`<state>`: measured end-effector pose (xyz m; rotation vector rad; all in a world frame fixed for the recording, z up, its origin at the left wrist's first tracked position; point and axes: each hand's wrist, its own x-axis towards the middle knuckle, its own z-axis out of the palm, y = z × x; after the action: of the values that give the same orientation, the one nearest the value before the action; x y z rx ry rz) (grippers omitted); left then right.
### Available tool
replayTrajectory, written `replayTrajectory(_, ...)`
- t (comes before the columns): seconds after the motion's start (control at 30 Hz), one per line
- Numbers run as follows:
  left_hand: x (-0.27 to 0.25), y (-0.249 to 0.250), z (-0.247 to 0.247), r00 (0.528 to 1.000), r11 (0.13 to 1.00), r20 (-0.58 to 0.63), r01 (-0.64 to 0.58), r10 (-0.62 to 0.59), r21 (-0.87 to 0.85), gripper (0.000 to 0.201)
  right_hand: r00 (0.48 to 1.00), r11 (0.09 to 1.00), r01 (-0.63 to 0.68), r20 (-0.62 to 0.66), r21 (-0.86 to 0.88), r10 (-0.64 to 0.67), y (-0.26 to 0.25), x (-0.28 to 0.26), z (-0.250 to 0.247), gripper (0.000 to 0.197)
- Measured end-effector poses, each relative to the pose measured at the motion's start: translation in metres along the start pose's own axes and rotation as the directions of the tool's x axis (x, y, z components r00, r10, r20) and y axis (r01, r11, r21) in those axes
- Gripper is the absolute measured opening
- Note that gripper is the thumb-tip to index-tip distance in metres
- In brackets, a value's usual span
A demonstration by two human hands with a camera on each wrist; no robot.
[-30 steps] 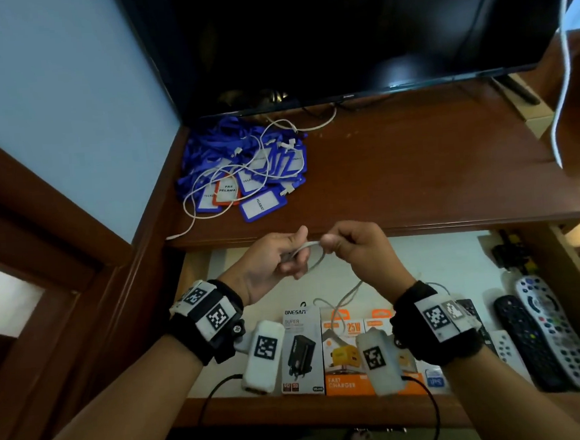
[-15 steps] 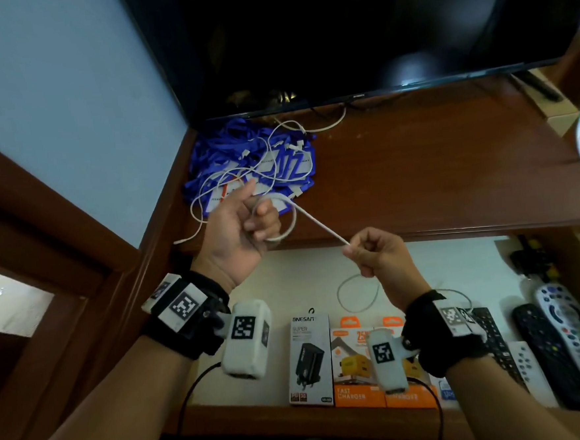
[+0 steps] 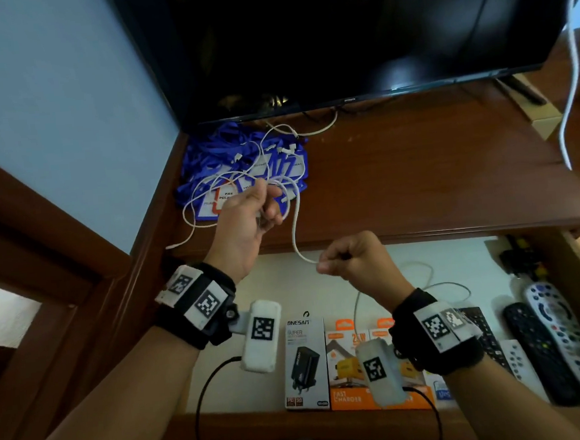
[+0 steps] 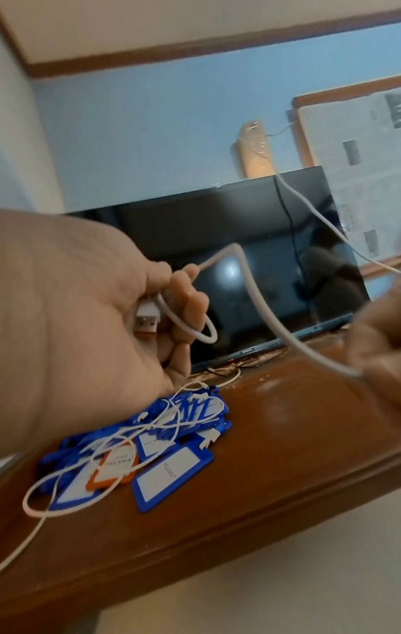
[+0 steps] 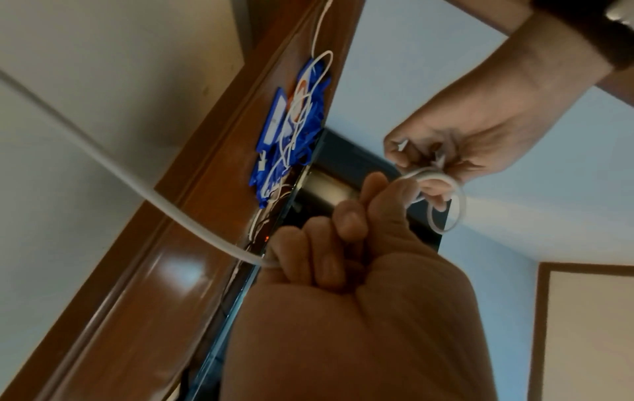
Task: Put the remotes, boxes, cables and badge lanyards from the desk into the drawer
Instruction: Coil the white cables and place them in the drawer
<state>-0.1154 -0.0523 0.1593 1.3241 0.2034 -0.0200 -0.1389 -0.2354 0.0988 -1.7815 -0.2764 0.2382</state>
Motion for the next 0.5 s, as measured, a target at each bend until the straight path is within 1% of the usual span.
replayTrajectory(0.07,-0.005,-0.003,0.005,1.0,0.999,0.001,0.022,-0.022,0.031,0.031,1.0,0.994,0.008,0.027,0.111,-0.011,-0.007,-0.002,0.0,0.021)
replayTrajectory(0.1,-0.006,-0.003,0.006,0.999,0.999,-0.009,0.036,-0.036,0.0,0.031,1.0,0.979,0.012,0.026,0.203,-0.017,-0.008,-0.003,-0.001,0.021)
replayTrajectory(0.13,-0.005,-0.003,0.005,0.998,0.997,-0.024,0.05,-0.052,-0.064,0.031,1.0,0.953,0.011,0.005,0.303,-0.013,-0.007,-0.004,-0.002,0.021)
replayTrajectory(0.2,-0.002,0.0,0.001,0.995,0.97,-0.058,0.069,-0.084,-0.233,0.033,0.993,0.905,0.002,-0.109,0.426,0.049,-0.001,-0.004,-0.01,0.021)
replayTrajectory(0.27,0.001,0.006,-0.007,0.993,0.93,-0.07,0.063,-0.094,-0.363,0.035,0.956,0.901,0.012,-0.271,0.434,0.117,0.011,-0.002,-0.02,0.021)
replayTrajectory(0.33,0.001,0.01,-0.011,0.996,0.907,-0.05,0.05,-0.077,-0.418,0.038,0.908,0.912,0.027,-0.391,0.409,0.149,0.021,-0.002,-0.031,0.018)
replayTrajectory(0.37,-0.001,0.012,-0.01,0.997,0.902,-0.035,0.042,-0.064,-0.43,0.038,0.894,0.921,0.033,-0.424,0.389,0.147,0.025,-0.003,-0.034,0.018)
replayTrajectory(0.43,-0.005,0.014,-0.005,0.999,0.897,-0.022,0.017,-0.03,-0.443,0.038,0.881,0.941,0.049,-0.459,0.336,0.118,0.028,-0.004,-0.036,0.018)
replayTrajectory(0.5,-0.008,0.015,0.001,0.999,0.902,-0.041,-0.025,0.008,-0.431,0.039,0.867,0.959,0.057,-0.491,0.276,0.089,0.03,-0.005,-0.032,0.018)
